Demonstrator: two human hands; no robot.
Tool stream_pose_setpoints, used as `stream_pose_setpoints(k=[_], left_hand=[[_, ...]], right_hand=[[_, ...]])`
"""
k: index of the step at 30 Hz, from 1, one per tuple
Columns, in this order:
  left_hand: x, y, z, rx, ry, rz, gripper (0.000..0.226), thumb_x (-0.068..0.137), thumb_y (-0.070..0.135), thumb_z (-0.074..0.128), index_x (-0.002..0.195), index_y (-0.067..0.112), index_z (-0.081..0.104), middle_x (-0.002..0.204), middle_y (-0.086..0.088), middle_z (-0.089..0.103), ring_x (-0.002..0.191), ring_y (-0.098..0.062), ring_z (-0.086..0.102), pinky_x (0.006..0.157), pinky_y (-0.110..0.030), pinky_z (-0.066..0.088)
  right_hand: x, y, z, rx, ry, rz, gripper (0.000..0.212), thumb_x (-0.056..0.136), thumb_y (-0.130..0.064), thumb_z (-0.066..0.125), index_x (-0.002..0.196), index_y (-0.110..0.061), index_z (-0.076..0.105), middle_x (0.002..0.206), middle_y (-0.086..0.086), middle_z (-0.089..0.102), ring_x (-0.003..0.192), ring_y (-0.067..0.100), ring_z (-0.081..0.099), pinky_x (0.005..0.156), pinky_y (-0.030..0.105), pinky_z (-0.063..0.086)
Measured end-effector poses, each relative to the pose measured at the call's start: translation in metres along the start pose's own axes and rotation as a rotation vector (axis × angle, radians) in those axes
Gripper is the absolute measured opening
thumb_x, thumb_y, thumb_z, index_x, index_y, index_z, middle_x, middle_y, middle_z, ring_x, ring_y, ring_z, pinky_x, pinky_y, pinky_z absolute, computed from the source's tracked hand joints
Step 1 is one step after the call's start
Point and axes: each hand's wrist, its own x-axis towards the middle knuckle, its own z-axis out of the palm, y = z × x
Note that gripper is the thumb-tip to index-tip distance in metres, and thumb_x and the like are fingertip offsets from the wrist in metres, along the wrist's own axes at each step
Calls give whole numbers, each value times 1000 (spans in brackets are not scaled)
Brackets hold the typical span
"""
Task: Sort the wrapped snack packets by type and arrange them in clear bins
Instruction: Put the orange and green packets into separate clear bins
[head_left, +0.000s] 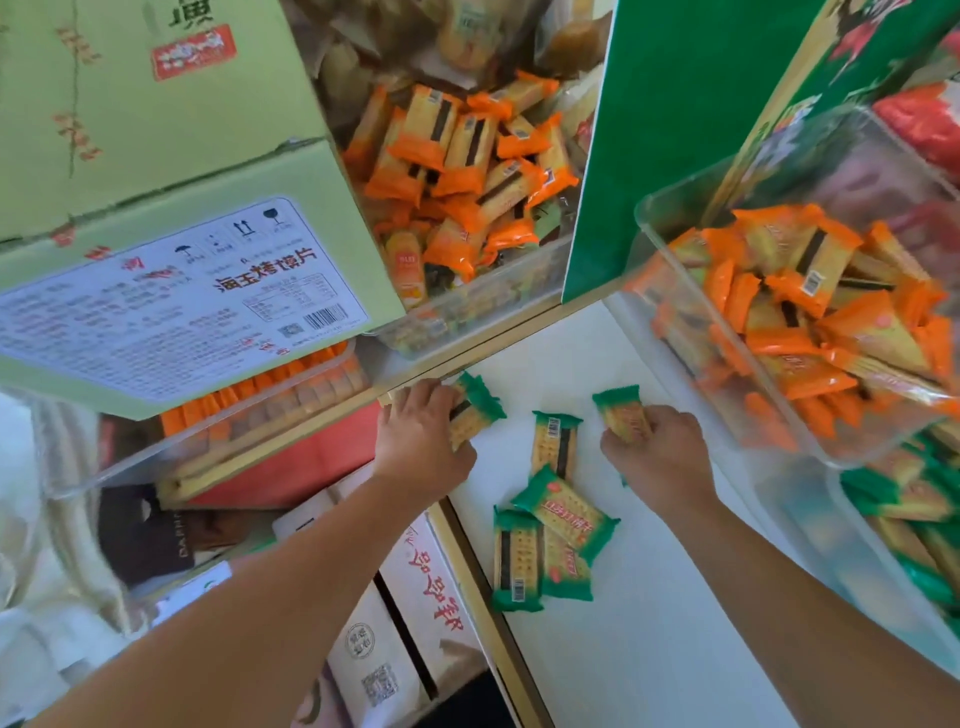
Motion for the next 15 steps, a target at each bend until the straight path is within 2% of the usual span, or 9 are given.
stream_pose_setpoints(k=[1,2,4,7,10,11,13,15], left_hand=[[4,0,2,-20,-12,0,59,78,34,74,131,19,54,126,-1,58,118,-29,54,97,-38,42],[5,1,3,-44,-13,-2,57,78,32,75,130,19,54,123,-2,60,116,-29,56,94,-37,45],[6,6,4,-65,-4,-31,56,79,27,76,129,21,52,118,-2,63,112,-27,58,85,-38,52],[-3,14,0,-90,1,-109,52,80,24,72,127,25,49,107,1,65,95,-24,61,63,-32,49],[-19,21,-11,-261,36,-222,44,82,28,72,121,26,51,93,5,67,78,-20,64,56,-28,48],[-26,24,-15,-342,52,-267,40,83,30,73,117,27,53,87,7,68,72,-16,65,53,-27,49],[-47,32,-22,-472,69,-339,32,86,38,74,110,29,55,78,10,67,63,-5,64,49,-25,52],[-76,40,-23,-545,36,-370,30,86,45,75,106,33,55,78,12,68,61,-1,65,48,-21,53]], right_hand=[[-5,-6,1,133,-16,20,29,72,-44,72,80,-17,64,86,9,62,67,16,64,49,23,49],[-9,-15,5,223,-40,19,24,76,-39,74,77,-17,63,82,7,64,61,11,63,45,20,45],[-19,-30,18,291,-85,21,25,77,-43,75,86,-23,63,89,1,66,69,10,66,52,26,51],[-30,-42,39,82,-137,-20,50,74,-56,69,112,-26,58,107,-2,57,97,20,63,75,45,59],[-40,-47,45,-172,-149,-61,98,75,-62,76,151,-18,30,136,3,42,129,27,42,93,45,51],[-43,-48,44,-210,-146,-80,112,72,-65,77,156,-19,20,141,4,38,132,28,38,96,45,48],[-47,-41,44,-272,-164,-127,126,64,-69,80,158,-23,10,140,2,35,131,26,37,94,43,48],[-51,-28,42,-287,-202,-172,120,64,-67,82,155,-29,12,129,-1,36,122,22,41,85,40,51]])
